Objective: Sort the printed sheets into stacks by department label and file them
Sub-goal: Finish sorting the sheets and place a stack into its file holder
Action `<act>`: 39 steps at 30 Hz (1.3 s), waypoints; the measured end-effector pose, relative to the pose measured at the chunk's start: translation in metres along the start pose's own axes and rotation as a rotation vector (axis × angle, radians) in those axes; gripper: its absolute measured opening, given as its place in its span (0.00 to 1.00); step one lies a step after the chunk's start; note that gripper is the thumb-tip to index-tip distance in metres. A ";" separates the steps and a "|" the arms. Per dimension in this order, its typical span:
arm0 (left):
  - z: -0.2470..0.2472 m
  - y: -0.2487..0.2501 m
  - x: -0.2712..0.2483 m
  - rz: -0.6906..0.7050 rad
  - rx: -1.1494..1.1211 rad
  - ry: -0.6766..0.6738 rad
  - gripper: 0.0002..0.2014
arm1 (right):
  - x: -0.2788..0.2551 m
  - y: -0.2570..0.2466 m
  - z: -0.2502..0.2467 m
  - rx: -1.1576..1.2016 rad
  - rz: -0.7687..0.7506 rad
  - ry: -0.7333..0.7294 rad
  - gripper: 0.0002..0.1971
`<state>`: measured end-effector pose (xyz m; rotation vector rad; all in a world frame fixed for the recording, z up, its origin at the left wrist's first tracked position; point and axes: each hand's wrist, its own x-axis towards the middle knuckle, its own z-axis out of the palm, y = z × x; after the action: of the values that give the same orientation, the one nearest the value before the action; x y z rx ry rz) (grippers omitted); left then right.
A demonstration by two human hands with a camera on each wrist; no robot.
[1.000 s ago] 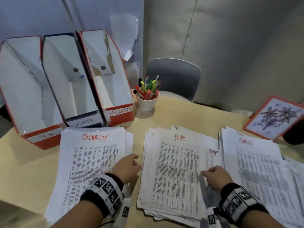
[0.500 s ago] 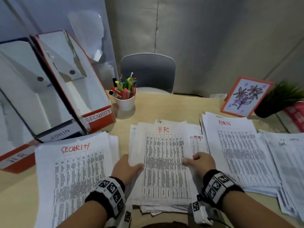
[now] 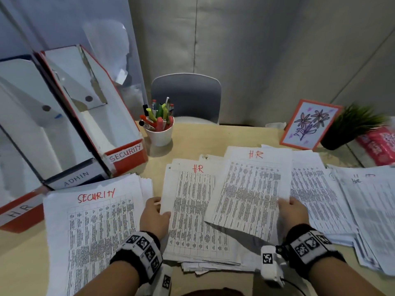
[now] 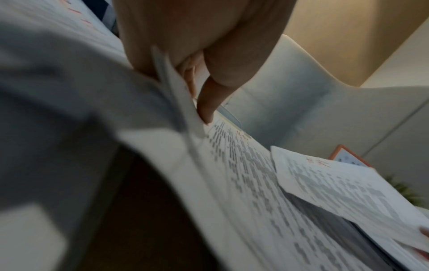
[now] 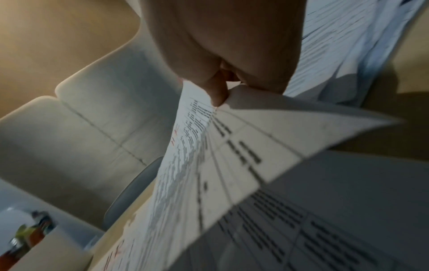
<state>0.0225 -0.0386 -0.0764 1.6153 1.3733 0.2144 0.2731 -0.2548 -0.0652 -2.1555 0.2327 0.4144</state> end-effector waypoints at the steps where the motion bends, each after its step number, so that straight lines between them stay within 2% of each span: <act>1: 0.000 0.000 0.001 -0.013 -0.009 0.010 0.24 | 0.002 0.000 -0.006 0.011 -0.001 0.006 0.12; 4: 0.000 0.000 0.001 -0.045 -0.016 0.024 0.23 | 0.005 0.002 -0.018 0.003 -0.022 -0.012 0.12; 8: 0.001 0.000 -0.003 -0.061 -0.024 0.010 0.20 | 0.003 0.003 -0.014 0.013 -0.027 -0.120 0.05; 12: 0.004 0.002 -0.005 -0.064 -0.010 0.015 0.13 | 0.019 0.021 0.007 -0.066 -0.031 -0.337 0.03; 16: 0.004 0.004 -0.007 -0.104 -0.026 -0.045 0.07 | 0.007 0.013 0.031 -0.162 -0.051 -0.520 0.12; 18: 0.003 0.006 -0.009 -0.101 -0.033 -0.111 0.04 | -0.009 0.002 0.040 -0.194 -0.053 -0.586 0.07; 19: 0.002 0.008 -0.010 -0.107 -0.040 -0.133 0.07 | -0.015 -0.003 0.043 -0.211 -0.053 -0.610 0.04; 22: 0.001 0.008 -0.006 -0.136 -0.084 -0.162 0.20 | -0.023 -0.010 0.048 -0.266 -0.076 -0.676 0.06; 24: 0.001 0.010 -0.004 -0.126 -0.065 -0.185 0.24 | -0.023 -0.010 0.050 -0.286 -0.092 -0.695 0.08; 26: 0.002 0.010 -0.002 -0.084 -0.015 -0.213 0.23 | -0.023 -0.010 0.050 -0.301 -0.108 -0.689 0.11; 27: 0.003 0.012 -0.001 -0.064 -0.016 -0.218 0.19 | -0.023 -0.010 0.050 -0.307 -0.116 -0.687 0.13; 29: 0.004 0.014 -0.001 -0.078 -0.056 -0.225 0.05 | -0.023 -0.009 0.050 -0.304 -0.133 -0.674 0.13; 30: 0.005 0.013 0.000 -0.109 -0.090 -0.225 0.04 | -0.023 -0.009 0.050 -0.295 -0.130 -0.662 0.13; 33: 0.005 0.009 0.002 -0.203 -0.211 -0.216 0.10 | -0.021 -0.005 0.047 -0.244 -0.109 -0.629 0.13; 37: 0.003 0.006 -0.001 -0.145 -0.110 -0.233 0.14 | -0.017 -0.002 0.047 -0.107 -0.060 -0.606 0.18; 39: 0.002 0.006 -0.002 -0.133 -0.133 -0.231 0.18 | -0.016 -0.003 0.047 0.064 -0.042 -0.625 0.15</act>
<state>0.0269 -0.0410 -0.0720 1.3866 1.2558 0.0374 0.2489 -0.2142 -0.0825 -1.8603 -0.1505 1.0094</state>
